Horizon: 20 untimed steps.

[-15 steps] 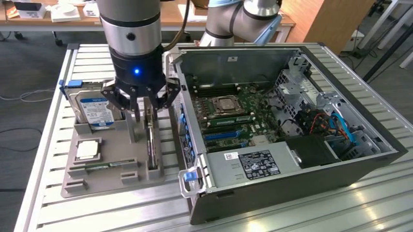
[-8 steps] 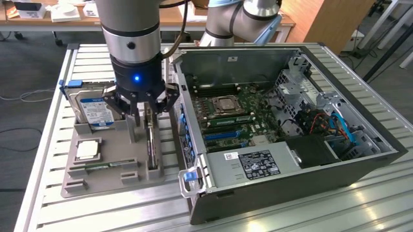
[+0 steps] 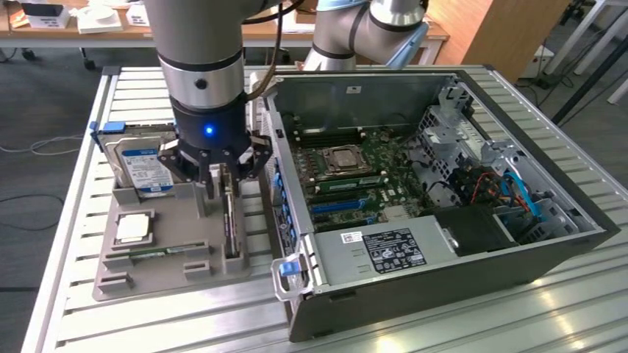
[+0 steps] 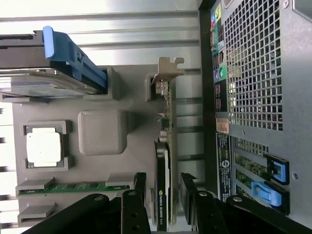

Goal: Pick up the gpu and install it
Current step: 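Pick up the gpu and move the gpu toward the slot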

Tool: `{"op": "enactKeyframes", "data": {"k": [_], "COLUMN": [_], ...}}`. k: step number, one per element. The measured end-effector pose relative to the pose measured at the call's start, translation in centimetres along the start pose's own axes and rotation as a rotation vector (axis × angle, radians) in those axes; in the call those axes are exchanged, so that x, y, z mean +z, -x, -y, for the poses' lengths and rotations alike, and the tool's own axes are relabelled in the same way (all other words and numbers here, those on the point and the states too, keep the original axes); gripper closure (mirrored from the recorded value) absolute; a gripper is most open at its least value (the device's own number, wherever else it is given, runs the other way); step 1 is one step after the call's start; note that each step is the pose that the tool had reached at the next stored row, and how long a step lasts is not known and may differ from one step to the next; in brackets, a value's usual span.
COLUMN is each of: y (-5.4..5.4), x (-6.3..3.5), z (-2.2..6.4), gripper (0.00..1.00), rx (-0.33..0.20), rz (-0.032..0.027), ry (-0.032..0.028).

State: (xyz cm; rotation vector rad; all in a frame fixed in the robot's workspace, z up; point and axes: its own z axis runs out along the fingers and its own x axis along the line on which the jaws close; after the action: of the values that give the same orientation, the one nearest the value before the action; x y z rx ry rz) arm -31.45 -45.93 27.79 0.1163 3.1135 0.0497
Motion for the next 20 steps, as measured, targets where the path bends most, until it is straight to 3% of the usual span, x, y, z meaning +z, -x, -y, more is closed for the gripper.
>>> {"op": "enactKeyframes", "data": {"k": [8, 20], "y": [0.0, 0.2], "x": [1.32, 1.56], "z": [0.05, 0.23], "gripper": [0.58, 0.58], "rx": [0.000, 0.000], "rz": [0.0001, -0.0003], "ry": [-0.0016, -0.0017]}}
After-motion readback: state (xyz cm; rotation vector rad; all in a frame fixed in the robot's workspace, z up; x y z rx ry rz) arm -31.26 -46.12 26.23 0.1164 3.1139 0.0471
